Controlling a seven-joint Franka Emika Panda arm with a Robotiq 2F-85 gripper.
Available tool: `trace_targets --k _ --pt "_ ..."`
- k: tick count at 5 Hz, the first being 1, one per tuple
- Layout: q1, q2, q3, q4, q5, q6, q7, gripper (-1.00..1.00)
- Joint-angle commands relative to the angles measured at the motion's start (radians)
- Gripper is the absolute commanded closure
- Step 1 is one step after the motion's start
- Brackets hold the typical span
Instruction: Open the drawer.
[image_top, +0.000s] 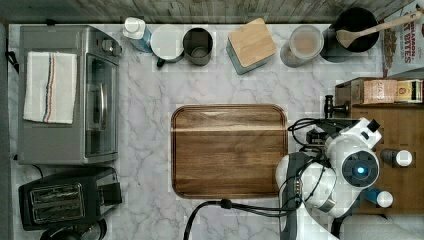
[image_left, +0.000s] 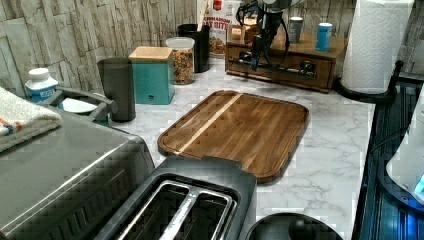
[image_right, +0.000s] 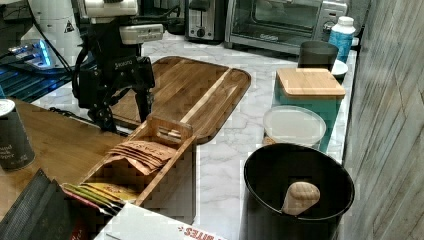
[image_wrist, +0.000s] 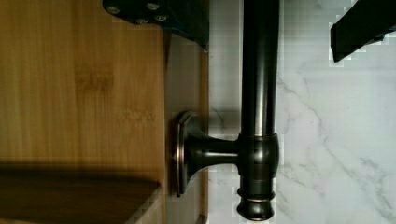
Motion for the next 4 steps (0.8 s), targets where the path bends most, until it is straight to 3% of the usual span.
trace_targets --k 1,3,4 --pt "-0.007 0.065 0.04 -0.017 0.094 -0.019 0.024 -1.0" --pt "0.016 0.087 0.015 0.031 0.036 -0.111 0.032 -1.0" --pt "0.026 0.068 0.027 0.076 0.038 -0.248 0.032 -1.0"
